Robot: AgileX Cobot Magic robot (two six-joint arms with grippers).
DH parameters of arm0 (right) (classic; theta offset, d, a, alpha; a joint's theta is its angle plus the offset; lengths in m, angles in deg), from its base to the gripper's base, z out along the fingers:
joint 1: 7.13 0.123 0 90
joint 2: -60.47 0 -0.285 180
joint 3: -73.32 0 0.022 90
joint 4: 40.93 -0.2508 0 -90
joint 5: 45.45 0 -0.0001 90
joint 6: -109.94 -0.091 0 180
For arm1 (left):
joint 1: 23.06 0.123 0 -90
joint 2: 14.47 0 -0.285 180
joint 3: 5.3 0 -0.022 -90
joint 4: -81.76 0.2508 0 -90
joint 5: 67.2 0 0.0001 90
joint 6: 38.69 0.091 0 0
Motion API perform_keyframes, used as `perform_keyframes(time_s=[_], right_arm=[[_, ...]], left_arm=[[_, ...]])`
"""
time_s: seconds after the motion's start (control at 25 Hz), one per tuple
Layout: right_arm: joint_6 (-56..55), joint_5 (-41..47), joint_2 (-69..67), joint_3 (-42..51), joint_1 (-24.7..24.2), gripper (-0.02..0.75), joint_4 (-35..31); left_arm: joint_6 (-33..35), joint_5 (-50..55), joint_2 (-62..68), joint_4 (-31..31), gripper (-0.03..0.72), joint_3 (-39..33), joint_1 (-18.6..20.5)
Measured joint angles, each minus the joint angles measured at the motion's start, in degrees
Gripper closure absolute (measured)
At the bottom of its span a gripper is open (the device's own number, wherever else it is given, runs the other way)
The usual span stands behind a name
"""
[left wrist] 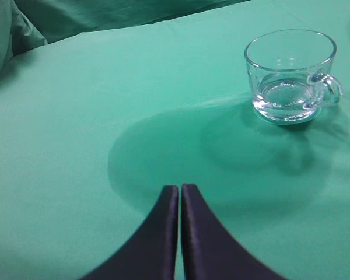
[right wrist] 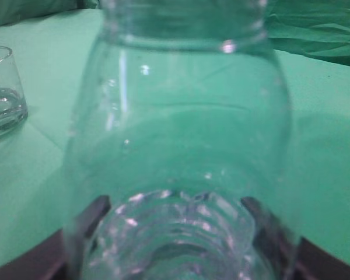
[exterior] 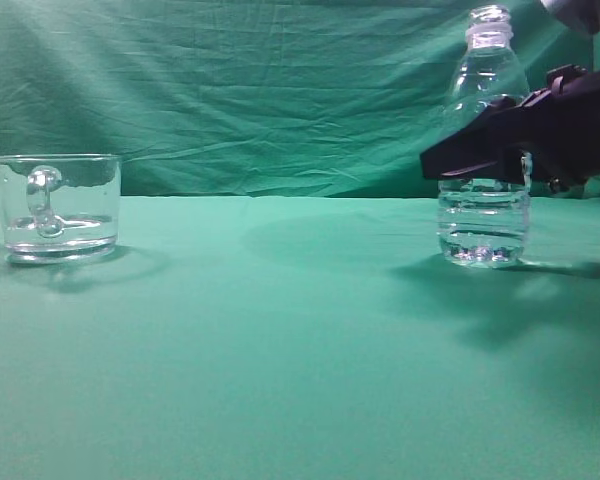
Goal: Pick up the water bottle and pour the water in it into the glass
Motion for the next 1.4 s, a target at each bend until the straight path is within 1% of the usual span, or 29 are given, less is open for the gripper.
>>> perform_keyframes(time_s=[0.16,0.24,0.28,0.4,0.44,0.48,0.56,1.12,1.24,1.32,1.4], right_arm=[[-1.62,-0.58,0.00,0.00,0.00,0.147,-0.12],[-3.36,-0.58,0.00,-0.10,0.00,0.097,-0.66],[-4.47,-0.58,0.00,-0.10,0.00,0.113,-1.18],[-6.71,-0.48,0.24,-0.10,0.00,0.113,-2.00],[-7.14,-0.36,0.69,-0.10,0.00,0.072,-2.03],[-7.27,-0.21,1.31,-0.10,0.00,0.087,-2.03],[-7.38,0.29,2.80,-0.10,0.00,0.087,-2.03],[-7.39,6.63,19.42,-0.10,0.00,0.087,-1.82],[-8.66,11.34,24.05,-0.10,0.00,0.206,-1.54],[-11.34,16.00,27.08,0.01,0.00,0.313,-0.56],[-14.73,19.71,30.46,0.01,0.00,0.471,2.38]], left_arm=[[0.00,0.00,0.00,0.00,0.688,0.00,0.00],[0.00,0.00,0.00,0.00,0.688,0.00,0.00],[0.00,0.00,0.00,0.00,0.688,0.00,0.00],[0.00,0.00,0.00,0.00,0.688,0.00,0.00],[0.00,0.00,0.00,0.00,0.688,0.00,0.00],[0.00,0.00,0.00,0.00,0.688,0.00,0.00],[0.00,0.00,0.00,0.00,0.688,0.00,0.00],[0.00,0.00,0.00,0.00,0.688,0.00,0.00],[0.00,0.00,0.00,0.00,0.688,0.00,0.00],[0.00,0.00,0.00,0.00,0.688,0.00,0.00],[0.00,0.00,0.00,0.00,0.688,0.00,0.00]])
